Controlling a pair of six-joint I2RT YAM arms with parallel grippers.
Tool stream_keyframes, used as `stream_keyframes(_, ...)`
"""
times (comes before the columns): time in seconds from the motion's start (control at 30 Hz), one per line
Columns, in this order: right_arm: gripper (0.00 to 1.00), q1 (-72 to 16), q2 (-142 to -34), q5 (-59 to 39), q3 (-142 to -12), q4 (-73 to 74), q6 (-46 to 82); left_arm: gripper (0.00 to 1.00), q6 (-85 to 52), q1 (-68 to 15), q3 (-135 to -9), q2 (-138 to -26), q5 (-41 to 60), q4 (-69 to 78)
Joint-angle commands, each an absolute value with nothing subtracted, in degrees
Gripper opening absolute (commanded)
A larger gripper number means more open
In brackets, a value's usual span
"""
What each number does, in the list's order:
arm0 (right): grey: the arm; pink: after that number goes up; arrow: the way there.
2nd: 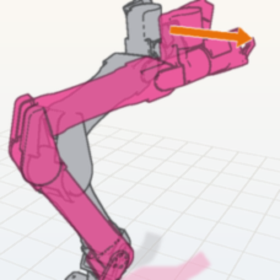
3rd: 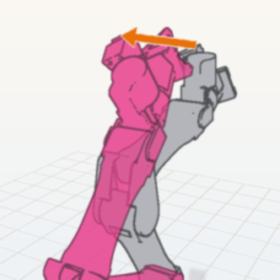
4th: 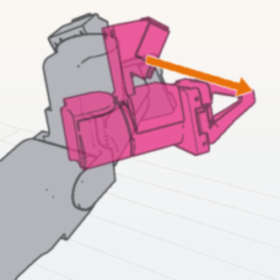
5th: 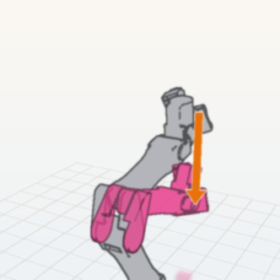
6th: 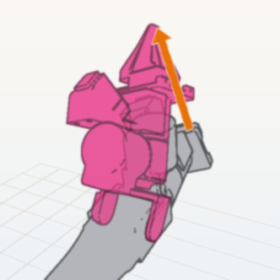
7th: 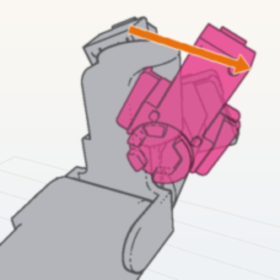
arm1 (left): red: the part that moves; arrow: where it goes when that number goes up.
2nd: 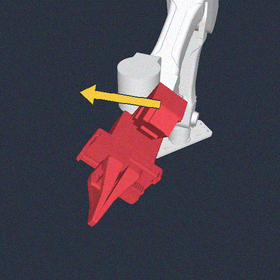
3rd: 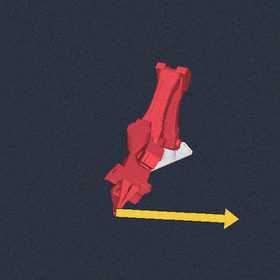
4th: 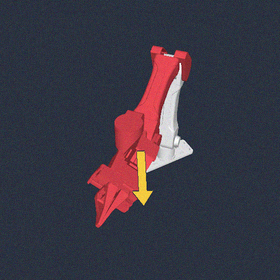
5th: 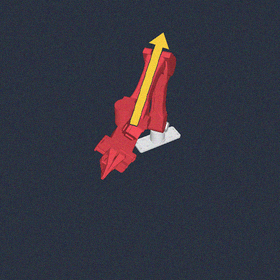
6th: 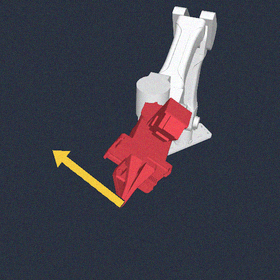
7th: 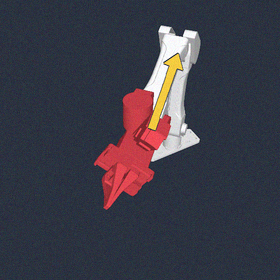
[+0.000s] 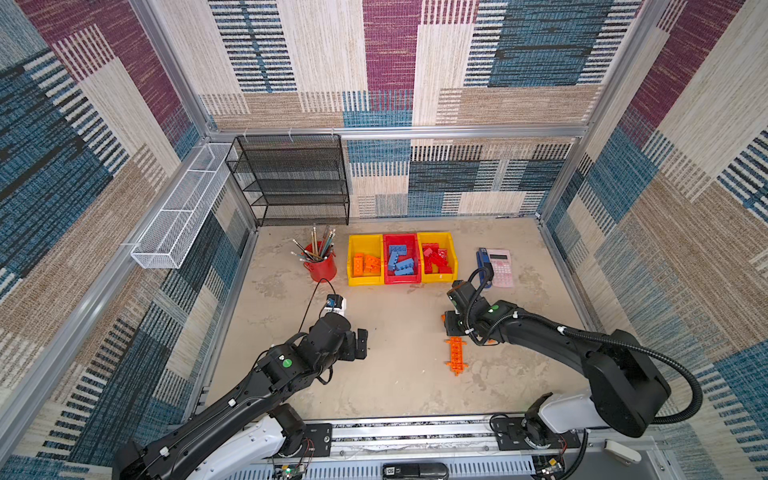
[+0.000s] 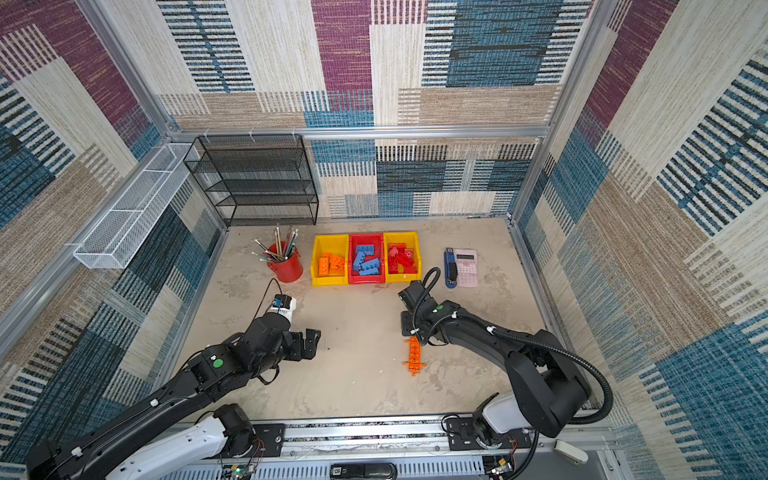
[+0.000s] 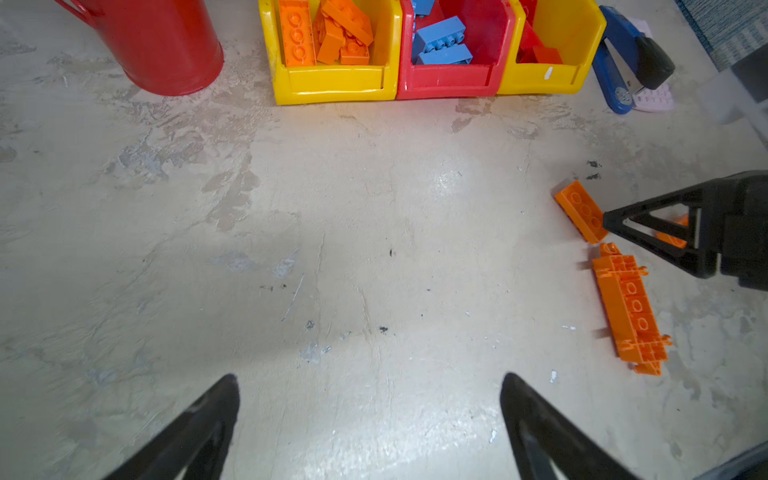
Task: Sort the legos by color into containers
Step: 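Close the right gripper on the orange 2x4 brick and lift it, then carry the orange brick into the yellow bin by the pencil cup and release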
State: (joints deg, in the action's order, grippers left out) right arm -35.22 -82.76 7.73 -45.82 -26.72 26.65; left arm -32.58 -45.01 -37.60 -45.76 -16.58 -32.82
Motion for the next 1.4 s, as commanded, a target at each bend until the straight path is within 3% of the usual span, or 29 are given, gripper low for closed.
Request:
stream_keyframes(0.0,0.50,-35.2,-84.7,10.0,-46.8,-25.1,25.1,0.99,-31.9,-44.9,-36.4,-43.9,-18.7,-32.2)
stream_keyframes(0.17,0.56,-35.2,-87.7,10.5,-47.9,-24.1,24.0,0.99,-31.5,-44.9,-35.6,-41.7,-20.3,-33.2)
stream_keyframes(0.43,0.55,-34.9,-91.9,10.1,-49.1,-22.3,21.7,0.99,-31.6,-44.8,-35.3,-41.8,-21.1,-33.0)
stream_keyframes(0.83,0.25,-34.8,-94.3,5.5,-51.6,-21.7,20.0,0.99,-31.8,-44.7,-35.4,-42.8,-22.2,-33.3)
stream_keyframes(1.1,0.25,-37.1,-92.3,-2.7,-63.2,-21.2,19.1,0.99,-33.2,-44.1,-35.6,-42.0,-21.8,-34.6)
stream_keyframes(1.37,0.26,-38.6,-101.1,-10.3,-81.8,-18.9,16.2,0.99,-33.3,-41.8,-35.2,-43.7,-21.1,-35.1)
